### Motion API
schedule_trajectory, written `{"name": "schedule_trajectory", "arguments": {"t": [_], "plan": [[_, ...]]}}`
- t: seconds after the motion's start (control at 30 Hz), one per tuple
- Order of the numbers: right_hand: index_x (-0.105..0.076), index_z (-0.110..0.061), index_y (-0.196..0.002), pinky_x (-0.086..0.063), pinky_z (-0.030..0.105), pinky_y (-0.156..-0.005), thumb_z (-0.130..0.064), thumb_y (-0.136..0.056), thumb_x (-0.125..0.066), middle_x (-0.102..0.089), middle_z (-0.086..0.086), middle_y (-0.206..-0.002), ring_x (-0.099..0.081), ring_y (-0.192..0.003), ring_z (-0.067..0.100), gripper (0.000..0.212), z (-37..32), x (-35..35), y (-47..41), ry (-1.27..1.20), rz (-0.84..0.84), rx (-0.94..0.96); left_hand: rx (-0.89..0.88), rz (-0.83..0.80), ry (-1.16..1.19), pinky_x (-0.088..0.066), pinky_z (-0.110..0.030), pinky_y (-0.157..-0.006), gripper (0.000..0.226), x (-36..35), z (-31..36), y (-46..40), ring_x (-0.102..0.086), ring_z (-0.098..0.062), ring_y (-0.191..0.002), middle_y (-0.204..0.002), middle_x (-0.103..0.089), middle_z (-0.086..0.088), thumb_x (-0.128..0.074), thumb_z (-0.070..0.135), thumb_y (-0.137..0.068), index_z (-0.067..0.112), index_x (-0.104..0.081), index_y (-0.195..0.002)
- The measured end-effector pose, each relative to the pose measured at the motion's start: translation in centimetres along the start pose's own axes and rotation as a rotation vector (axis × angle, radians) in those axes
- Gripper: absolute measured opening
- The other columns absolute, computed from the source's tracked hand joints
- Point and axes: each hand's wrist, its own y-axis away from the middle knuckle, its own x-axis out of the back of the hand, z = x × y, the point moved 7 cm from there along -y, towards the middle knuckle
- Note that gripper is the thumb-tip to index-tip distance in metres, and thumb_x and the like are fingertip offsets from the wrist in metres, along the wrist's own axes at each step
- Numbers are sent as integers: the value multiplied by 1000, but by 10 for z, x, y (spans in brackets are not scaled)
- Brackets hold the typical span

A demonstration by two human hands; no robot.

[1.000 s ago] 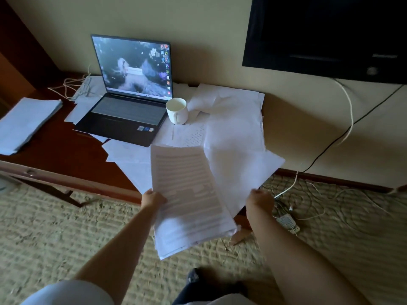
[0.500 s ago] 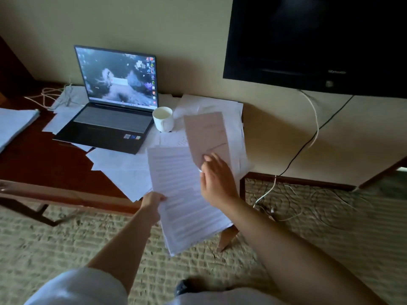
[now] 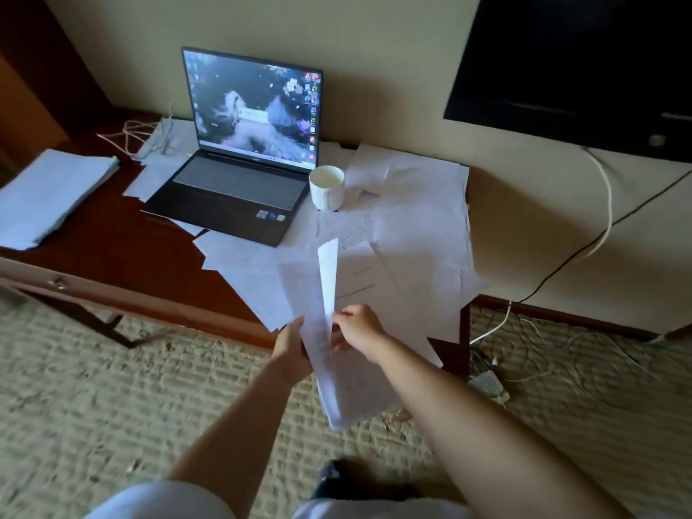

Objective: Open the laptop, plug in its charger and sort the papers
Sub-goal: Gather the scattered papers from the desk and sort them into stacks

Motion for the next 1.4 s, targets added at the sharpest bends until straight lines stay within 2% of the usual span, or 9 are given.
{"name": "schedule_trajectory", "arguments": {"t": [0.07,0.13,0.27,0.4,0.57,0.73,0.9,1.17,1.4], "plan": [[-62,-9,-77,-49,24,-55,-21,-94,-49,-66,12,-85,-64,-60,22,24,4,4,-11,-4,30,-5,-22,-15,-44,-52,-47,-82,30,0,5,-5,-64,-36,-87,-105,-65,-23,-48,24,-96,2,-60,-115],[-66,-9,-100,-46,26,-76,-25,-92,-50,-64,13,-110,-61,-98,28,24,8,26,-21,347,199,53,-57,27,-99,-54,-47,-83,25,3,9,-10,-65,-34,-83,-95,-68,-20,-60,19,-90,1,-63,-108],[-36,-5,-137,-36,39,-103,-37,-87,-53,-33,13,-143,-32,-132,31,61,39,69,-23,735,449,-123,-82,46,-181,-54,-48,-83,24,4,10,-15,-64,-34,-82,-89,-67,-18,-54,29,-95,7,-63,-94],[-28,-8,-141,-34,41,-101,-41,-82,-61,-36,13,-140,-35,-128,32,75,49,73,-23,765,482,-143,-113,75,-225,-52,-49,-89,24,6,10,-23,-64,-33,-90,-95,-65,-14,-48,30,-98,9,-60,-98],[-47,-9,-123,-39,38,-95,-30,-78,-64,-41,14,-130,-38,-119,33,53,50,78,-22,700,505,-175,-167,55,-362,-52,-43,-84,15,1,14,-24,-61,-27,-85,-94,-62,-10,-55,11,-93,6,-55,-108],[-33,-14,-136,-33,41,-100,-35,-77,-67,-37,15,-135,-36,-124,34,72,55,84,-20,665,503,-206,-161,29,-351,-52,-48,-85,9,-6,17,-21,-61,-31,-86,-91,-63,-11,-55,5,-92,7,-57,-101],[-48,-14,-125,-39,40,-96,-24,-81,-63,-46,13,-126,-42,-118,32,47,47,78,-15,768,482,-69,-146,3,-418,-50,-52,-87,18,-13,17,-19,-59,-35,-87,-86,-63,-15,-52,-8,-87,9,-59,-84],[-40,-20,-135,-50,35,-80,-11,-82,-50,-55,7,-124,-56,-103,28,55,24,95,-12,36,426,49,-327,22,-360,-46,-30,-59,19,-30,64,16,-52,-27,-59,-60,-56,-11,-49,-11,-79,7,-52,-72],[-47,-19,-124,-41,25,-72,-6,-89,-47,-53,-9,-111,-55,-94,14,37,-71,137,22,-179,706,497,-663,-47,-345,-46,-29,-63,23,-90,122,65,-56,-21,-73,-81,-60,-9,-52,-12,-79,4,-57,-94]]}}
